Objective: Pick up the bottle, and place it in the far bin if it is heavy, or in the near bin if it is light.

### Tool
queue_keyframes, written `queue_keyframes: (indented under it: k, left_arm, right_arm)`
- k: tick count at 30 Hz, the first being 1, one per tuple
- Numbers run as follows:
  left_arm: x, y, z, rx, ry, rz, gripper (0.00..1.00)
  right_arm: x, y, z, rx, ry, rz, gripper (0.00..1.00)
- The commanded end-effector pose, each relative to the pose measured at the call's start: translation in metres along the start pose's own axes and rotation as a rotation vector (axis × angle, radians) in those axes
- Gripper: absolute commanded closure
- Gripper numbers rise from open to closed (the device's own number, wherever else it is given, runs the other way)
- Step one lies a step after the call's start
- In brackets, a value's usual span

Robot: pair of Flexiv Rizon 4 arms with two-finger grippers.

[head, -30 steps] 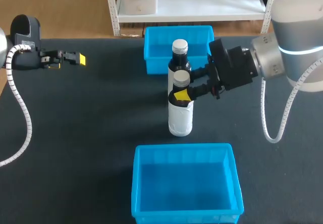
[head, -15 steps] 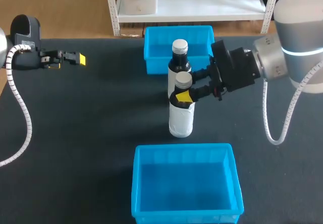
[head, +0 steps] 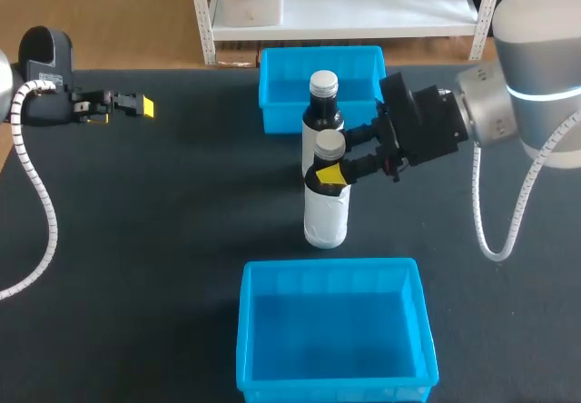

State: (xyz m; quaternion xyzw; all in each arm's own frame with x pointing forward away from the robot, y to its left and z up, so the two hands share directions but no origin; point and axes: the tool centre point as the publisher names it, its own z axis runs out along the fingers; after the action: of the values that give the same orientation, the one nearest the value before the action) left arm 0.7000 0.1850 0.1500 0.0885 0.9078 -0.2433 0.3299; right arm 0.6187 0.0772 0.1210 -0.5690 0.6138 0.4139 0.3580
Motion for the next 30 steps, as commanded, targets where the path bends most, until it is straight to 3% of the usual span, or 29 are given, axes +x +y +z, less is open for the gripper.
queue_keyframes:
  k: [1, 4, 8, 30]
  left_arm:
    - [0.0, 0.0, 0.0, 0.0, 0.0, 0.0, 0.0]
    - [0.0, 0.0, 0.0, 0.0, 0.0, 0.0, 0.0]
    - [0.0, 0.0, 0.0, 0.0, 0.0, 0.0, 0.0]
    - [0.0, 0.0, 0.0, 0.0, 0.0, 0.0, 0.0]
  right_arm:
    - [0.0003, 0.0009, 0.0001, 0.001, 0.0, 0.0, 0.7]
    - [0.0004, 0.0009, 0.0003, 0.0, 0.0, 0.0, 0.74]
    - [0.0006, 0.0009, 0.0005, 0.001, -0.001, 0.0, 1.0]
    - [0.0007, 0.0005, 0.0002, 0.001, -0.012, -0.007, 1.0]
